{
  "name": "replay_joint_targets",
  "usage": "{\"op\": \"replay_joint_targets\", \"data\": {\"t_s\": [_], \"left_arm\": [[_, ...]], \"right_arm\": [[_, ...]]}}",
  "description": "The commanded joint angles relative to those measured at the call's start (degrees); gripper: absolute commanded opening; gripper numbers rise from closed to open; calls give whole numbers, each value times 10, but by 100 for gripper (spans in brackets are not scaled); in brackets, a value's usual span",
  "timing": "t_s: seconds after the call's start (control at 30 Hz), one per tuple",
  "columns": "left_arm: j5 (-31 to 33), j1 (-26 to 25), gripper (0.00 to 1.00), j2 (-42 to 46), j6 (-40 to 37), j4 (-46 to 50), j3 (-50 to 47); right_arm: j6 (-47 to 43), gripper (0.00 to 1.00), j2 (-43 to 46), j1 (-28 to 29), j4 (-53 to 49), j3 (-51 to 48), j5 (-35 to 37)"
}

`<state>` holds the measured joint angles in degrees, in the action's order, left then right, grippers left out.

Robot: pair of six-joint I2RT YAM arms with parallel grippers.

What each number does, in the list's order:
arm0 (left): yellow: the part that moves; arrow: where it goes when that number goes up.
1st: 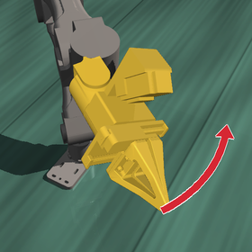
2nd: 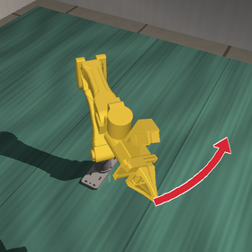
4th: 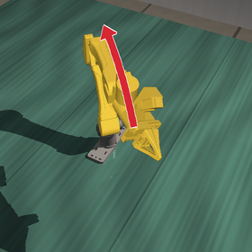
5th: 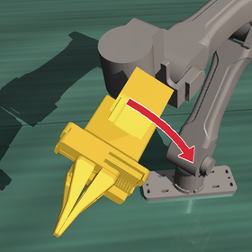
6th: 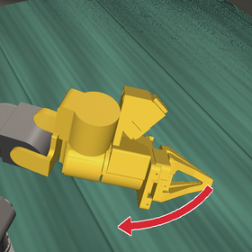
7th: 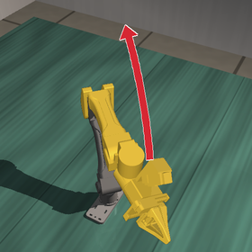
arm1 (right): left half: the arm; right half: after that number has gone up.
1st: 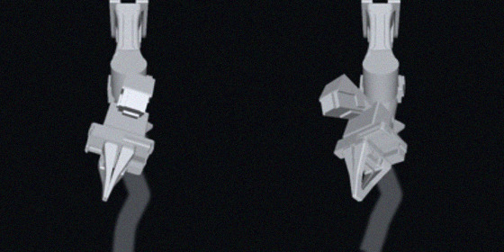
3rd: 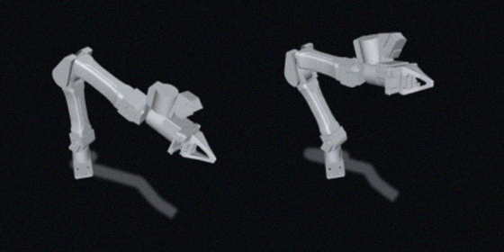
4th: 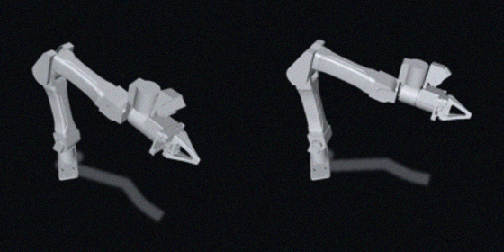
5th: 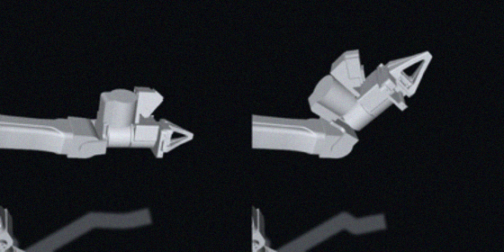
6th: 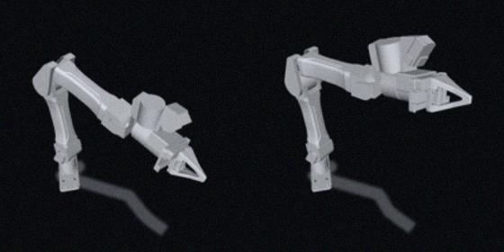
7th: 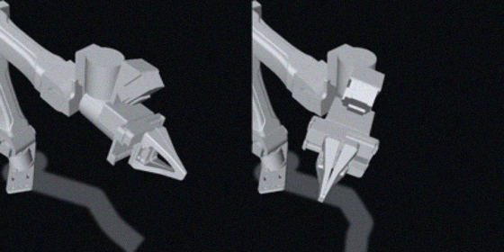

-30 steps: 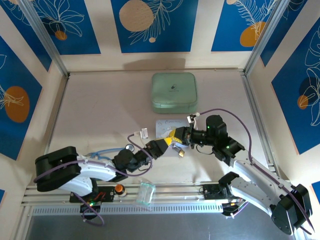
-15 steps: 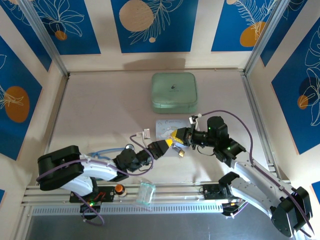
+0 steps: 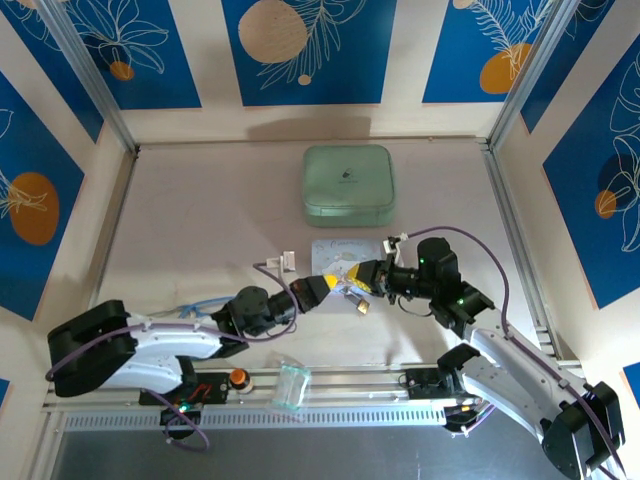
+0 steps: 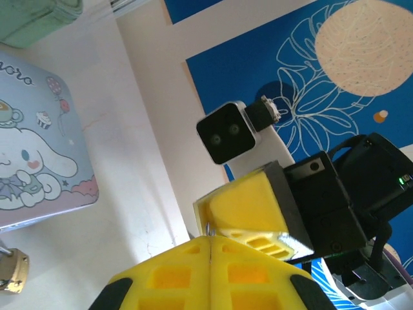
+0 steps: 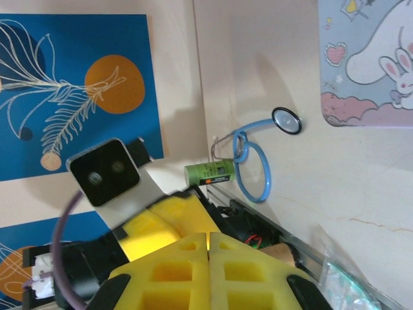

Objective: Unlock the padlock with the key

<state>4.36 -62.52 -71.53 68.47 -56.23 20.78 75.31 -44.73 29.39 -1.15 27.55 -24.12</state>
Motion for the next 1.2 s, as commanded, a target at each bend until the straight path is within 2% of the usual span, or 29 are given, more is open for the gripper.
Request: {"op": "replay_joint_targets", "data": {"t_s": [0.0,0.03,0.13,0.17,0.23,0.33,0.43,0.6,0.8,0.93,1.17], "left_arm": [[-67,29,0,32,-21,117,40],[-92,38,0,35,-30,134,49],[-159,60,0,26,-26,128,61],[-178,67,0,24,-27,140,68],[-202,75,0,23,-32,164,79],[-248,89,0,15,-38,175,92],[-292,102,0,5,-34,144,97],[-302,110,0,2,-32,116,98],[-302,115,0,-18,-2,60,95],[-314,115,0,-38,18,19,99],[-310,116,0,-20,-1,60,106]], "right_arm": [[-57,18,13,-14,-48,4,-16],[-74,32,11,-18,-52,8,-30],[-95,58,16,-28,-52,16,-50],[-113,65,18,-34,-65,23,-56],[-159,66,17,-48,-89,41,-74],[-210,65,26,-72,-50,41,-124],[-226,63,25,-83,9,24,-154],[-152,60,10,-76,164,-34,-167],[-154,61,24,-52,158,-43,-146],[-146,53,22,-38,174,-51,-141],[-150,40,24,-37,164,-59,-142]]}}
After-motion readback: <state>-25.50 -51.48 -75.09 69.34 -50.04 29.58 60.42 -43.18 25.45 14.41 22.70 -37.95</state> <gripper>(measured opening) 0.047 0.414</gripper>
